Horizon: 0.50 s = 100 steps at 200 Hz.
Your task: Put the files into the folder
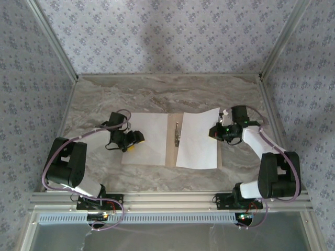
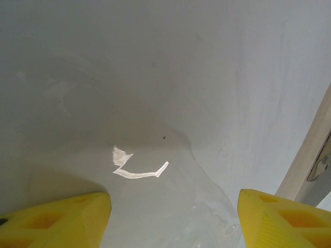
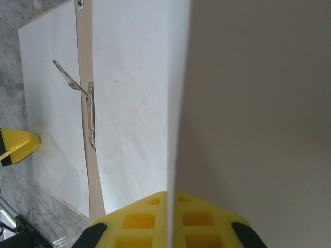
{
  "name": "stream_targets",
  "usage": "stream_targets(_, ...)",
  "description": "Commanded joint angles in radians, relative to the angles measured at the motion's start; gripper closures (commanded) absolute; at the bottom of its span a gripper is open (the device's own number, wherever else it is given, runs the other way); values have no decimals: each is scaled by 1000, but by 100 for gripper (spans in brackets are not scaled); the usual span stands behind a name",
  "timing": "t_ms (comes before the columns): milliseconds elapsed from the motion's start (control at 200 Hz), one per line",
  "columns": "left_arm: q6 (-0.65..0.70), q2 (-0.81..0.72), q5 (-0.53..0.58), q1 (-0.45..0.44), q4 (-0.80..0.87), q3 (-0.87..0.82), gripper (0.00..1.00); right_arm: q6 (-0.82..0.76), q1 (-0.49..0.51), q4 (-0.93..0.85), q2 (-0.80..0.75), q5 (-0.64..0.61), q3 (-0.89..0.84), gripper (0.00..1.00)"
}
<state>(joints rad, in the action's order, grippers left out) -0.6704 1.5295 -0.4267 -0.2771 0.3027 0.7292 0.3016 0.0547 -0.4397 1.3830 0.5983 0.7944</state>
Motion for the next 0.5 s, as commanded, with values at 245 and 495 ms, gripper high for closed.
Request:
stream_targets(245, 54, 19, 67, 42, 115, -51, 31, 12, -1, 44, 36, 26, -22, 100)
stream_targets(495, 51, 21, 54, 44, 108, -50, 31, -6, -11, 38, 50, 30, -16, 100)
